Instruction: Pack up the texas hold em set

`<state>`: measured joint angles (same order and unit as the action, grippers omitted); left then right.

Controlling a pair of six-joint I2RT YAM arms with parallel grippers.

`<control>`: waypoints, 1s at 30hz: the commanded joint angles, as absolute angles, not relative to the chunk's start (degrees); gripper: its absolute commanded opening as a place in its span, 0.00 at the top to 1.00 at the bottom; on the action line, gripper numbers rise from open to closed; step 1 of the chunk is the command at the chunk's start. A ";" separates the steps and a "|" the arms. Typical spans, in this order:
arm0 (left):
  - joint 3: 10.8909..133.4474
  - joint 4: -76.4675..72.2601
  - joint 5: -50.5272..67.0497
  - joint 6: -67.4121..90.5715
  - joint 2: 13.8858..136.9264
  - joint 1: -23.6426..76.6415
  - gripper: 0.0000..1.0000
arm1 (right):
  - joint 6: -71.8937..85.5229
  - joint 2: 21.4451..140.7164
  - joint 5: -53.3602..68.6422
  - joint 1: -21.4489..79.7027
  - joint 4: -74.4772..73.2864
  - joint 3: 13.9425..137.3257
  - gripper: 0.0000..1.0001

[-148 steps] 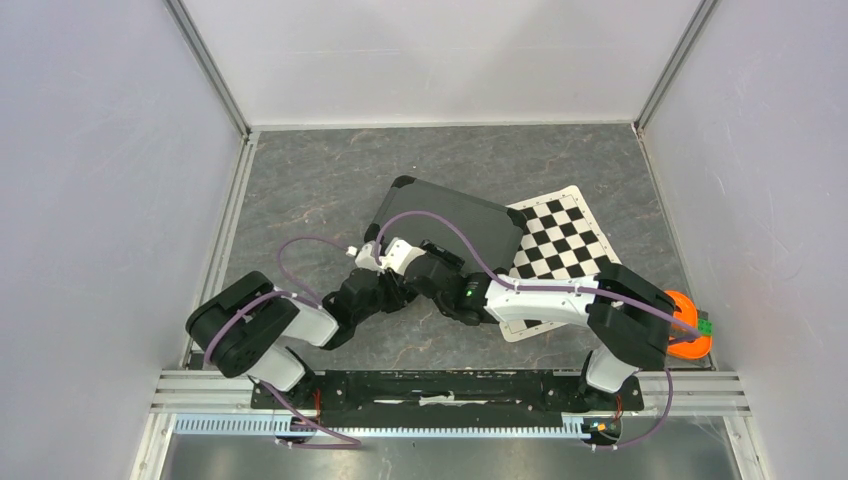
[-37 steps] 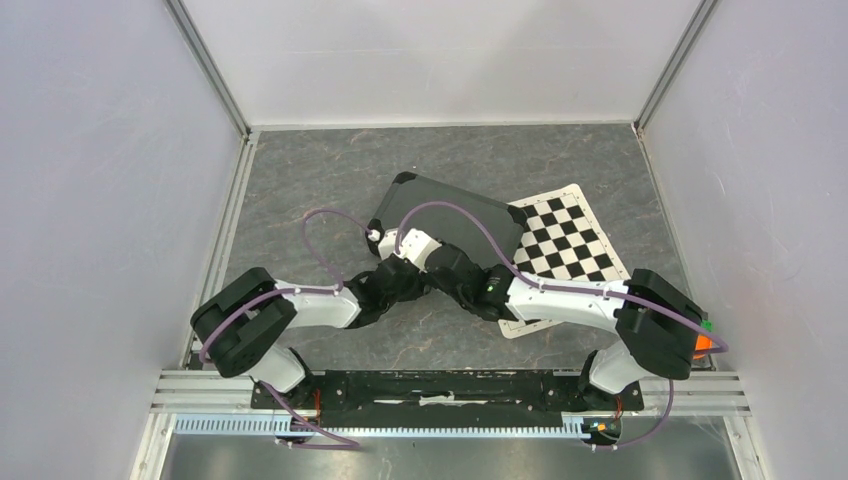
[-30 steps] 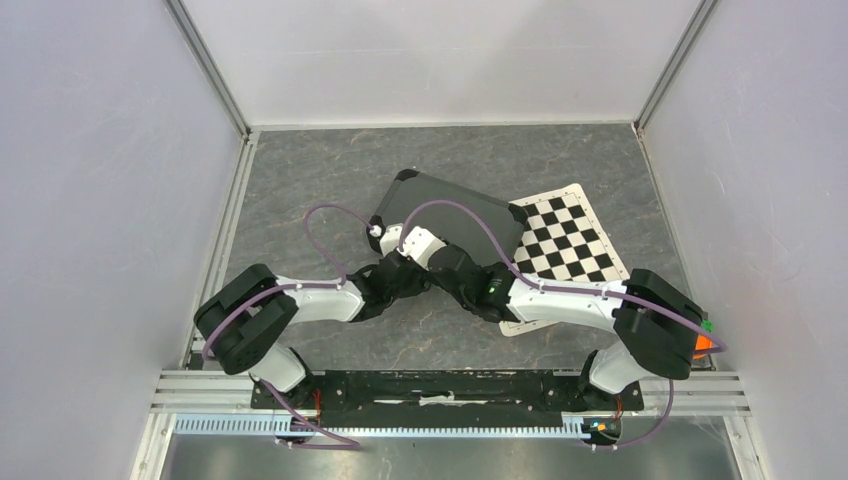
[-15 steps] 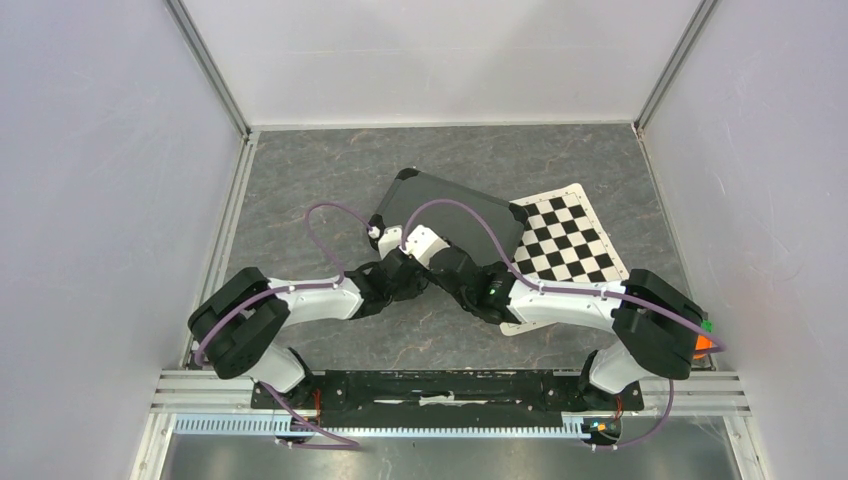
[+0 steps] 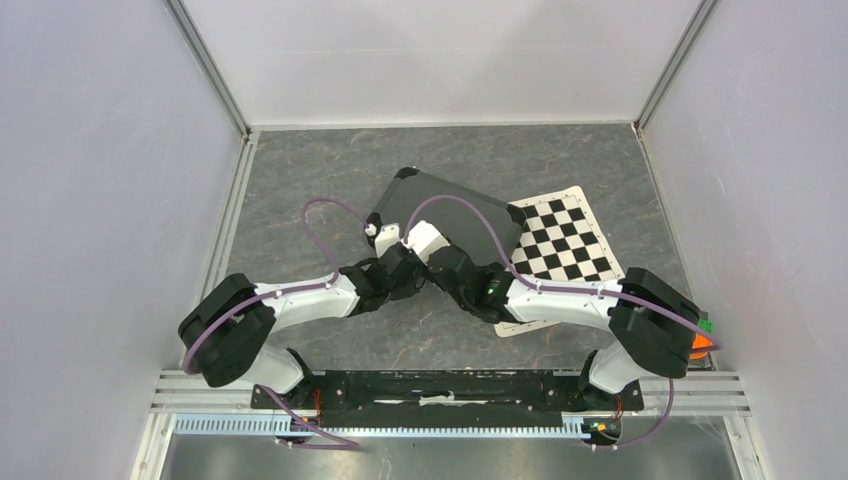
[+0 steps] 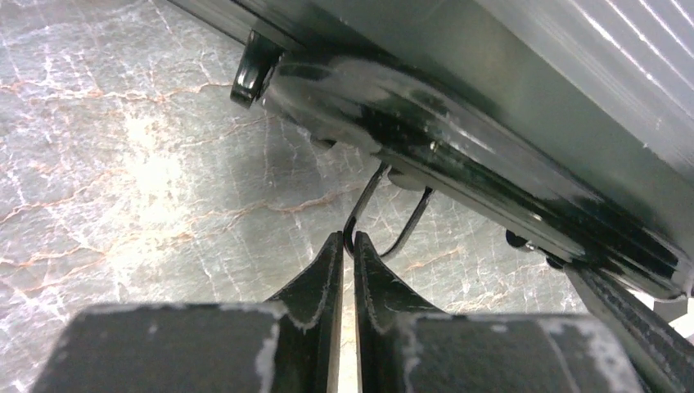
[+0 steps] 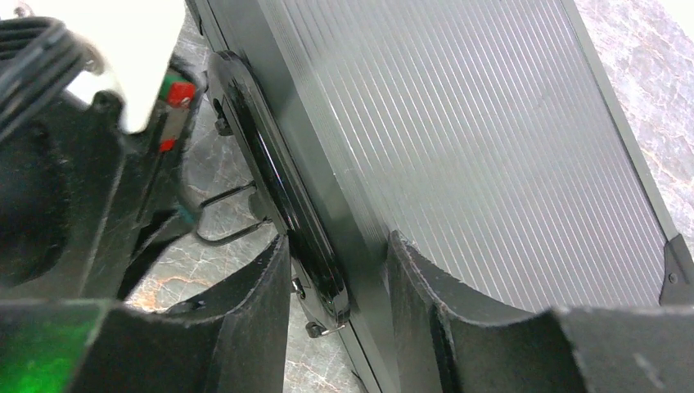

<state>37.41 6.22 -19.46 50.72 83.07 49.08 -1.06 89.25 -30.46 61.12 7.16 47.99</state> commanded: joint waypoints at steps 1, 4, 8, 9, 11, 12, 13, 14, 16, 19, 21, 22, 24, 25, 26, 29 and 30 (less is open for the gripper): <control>37.08 28.99 -19.02 47.20 81.10 49.82 0.98 | -2.11 96.05 -36.76 58.10 -4.65 45.09 0.94; 37.02 29.18 -18.81 47.50 80.05 49.83 0.98 | -1.94 96.36 -36.78 57.86 -4.79 45.09 0.94; 37.00 29.18 -19.02 48.20 77.71 49.75 0.98 | -1.68 96.40 -36.05 57.74 -4.97 45.09 0.95; 37.02 29.18 -19.52 48.25 77.09 49.75 0.98 | -1.71 96.18 -35.49 57.75 -4.67 44.94 0.95; 37.09 28.82 -20.52 48.66 76.15 49.75 0.98 | -1.69 95.40 -34.77 57.74 -4.23 44.59 0.95; 36.74 27.73 -20.52 48.77 75.45 49.70 0.98 | -1.77 94.88 -34.10 57.74 -4.06 44.35 0.95; 36.10 25.29 -19.95 48.78 74.68 49.75 0.98 | -1.76 94.31 -33.17 57.67 -3.60 44.07 0.95; 34.97 22.67 -19.25 48.78 73.61 49.75 0.93 | -1.70 93.75 -32.51 57.58 -3.07 43.66 0.95; 32.23 15.91 -18.75 49.39 71.64 49.70 0.64 | -1.52 92.68 -31.14 57.26 -2.36 43.12 0.95; 29.40 8.55 -20.43 49.58 70.23 49.74 0.52 | -1.28 92.13 -30.13 56.74 -1.83 42.55 0.95; 28.85 4.69 -21.56 48.66 70.46 49.75 0.51 | -1.03 92.00 -29.53 56.48 -1.45 42.19 0.95; 28.61 2.81 -21.70 47.77 70.60 49.75 0.52 | -0.93 91.84 -28.67 56.30 -1.12 42.03 0.95; 27.38 -2.63 -22.08 46.28 70.88 49.75 0.53 | -0.64 91.11 -26.57 55.72 -0.48 41.31 0.95; 26.65 -5.14 -22.72 45.73 70.91 49.75 0.53 | -0.45 90.53 -25.87 55.53 -0.44 40.99 0.95; 26.02 -6.90 -23.16 45.27 70.87 49.74 0.53 | -0.41 89.93 -25.47 55.42 1.20 40.75 0.95; 25.08 -11.89 -24.54 43.12 71.24 49.75 0.54 | -0.38 89.22 -24.69 54.88 1.58 40.35 0.95; 25.57 -12.07 -24.91 42.35 71.70 49.72 0.55 | -0.39 89.28 -24.45 54.76 1.58 40.34 0.95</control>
